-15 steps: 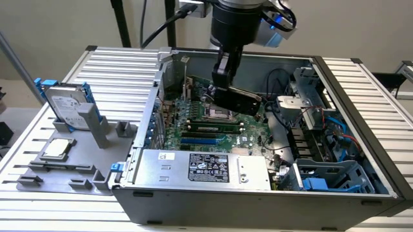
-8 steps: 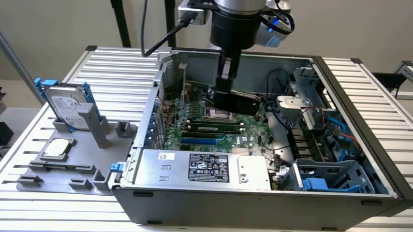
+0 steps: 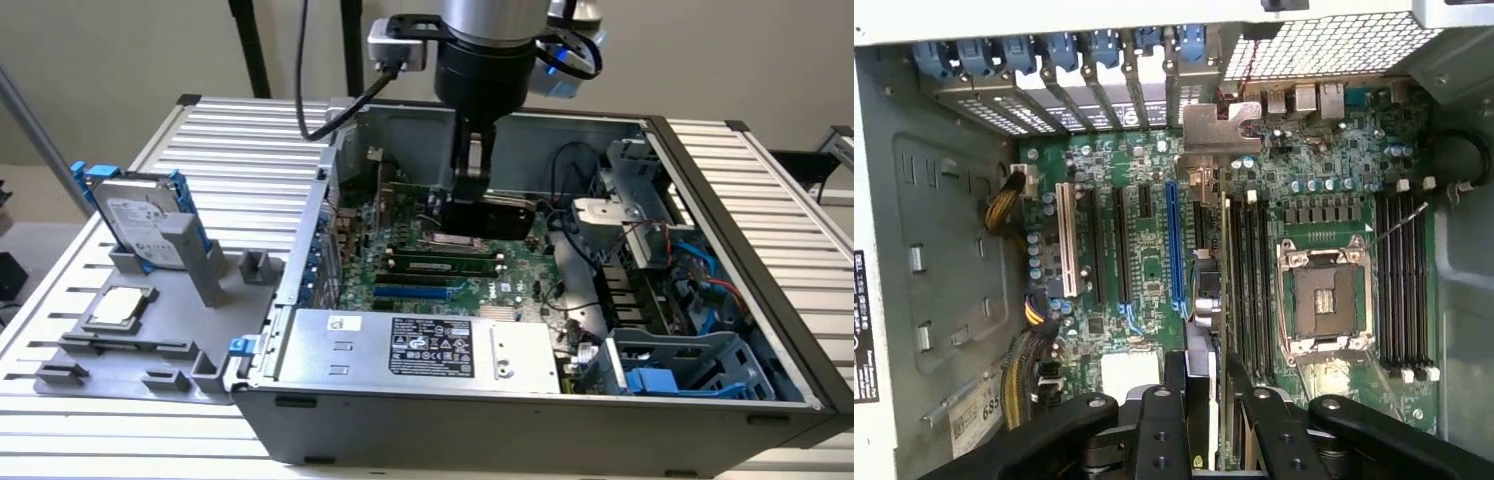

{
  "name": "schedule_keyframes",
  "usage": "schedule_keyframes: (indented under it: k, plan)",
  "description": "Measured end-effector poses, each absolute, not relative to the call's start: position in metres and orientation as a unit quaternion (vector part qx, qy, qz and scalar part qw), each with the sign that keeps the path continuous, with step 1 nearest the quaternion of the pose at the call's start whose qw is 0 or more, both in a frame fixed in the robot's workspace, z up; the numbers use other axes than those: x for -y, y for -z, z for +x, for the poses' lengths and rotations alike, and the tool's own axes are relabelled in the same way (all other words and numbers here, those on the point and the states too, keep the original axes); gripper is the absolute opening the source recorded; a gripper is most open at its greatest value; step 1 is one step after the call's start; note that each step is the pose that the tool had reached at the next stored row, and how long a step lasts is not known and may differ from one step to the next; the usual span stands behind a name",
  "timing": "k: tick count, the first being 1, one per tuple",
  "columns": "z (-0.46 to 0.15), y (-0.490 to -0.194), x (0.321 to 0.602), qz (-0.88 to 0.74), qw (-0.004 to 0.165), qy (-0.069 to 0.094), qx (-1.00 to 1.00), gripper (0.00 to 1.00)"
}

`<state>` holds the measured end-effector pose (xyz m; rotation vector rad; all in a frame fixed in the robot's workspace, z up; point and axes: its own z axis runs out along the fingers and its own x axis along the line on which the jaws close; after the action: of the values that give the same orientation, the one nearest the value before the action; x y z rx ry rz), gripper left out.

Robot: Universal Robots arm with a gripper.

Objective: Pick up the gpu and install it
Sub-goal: 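Insert the gpu into the slot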

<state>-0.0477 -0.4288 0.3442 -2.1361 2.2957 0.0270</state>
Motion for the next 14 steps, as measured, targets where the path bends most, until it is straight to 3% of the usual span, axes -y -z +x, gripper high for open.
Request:
schedule_keyframes:
  k: [14]
  plan:
    - [-0.077, -0.321, 0.436, -0.698, 0.009, -0.003, -0.716, 0.27]
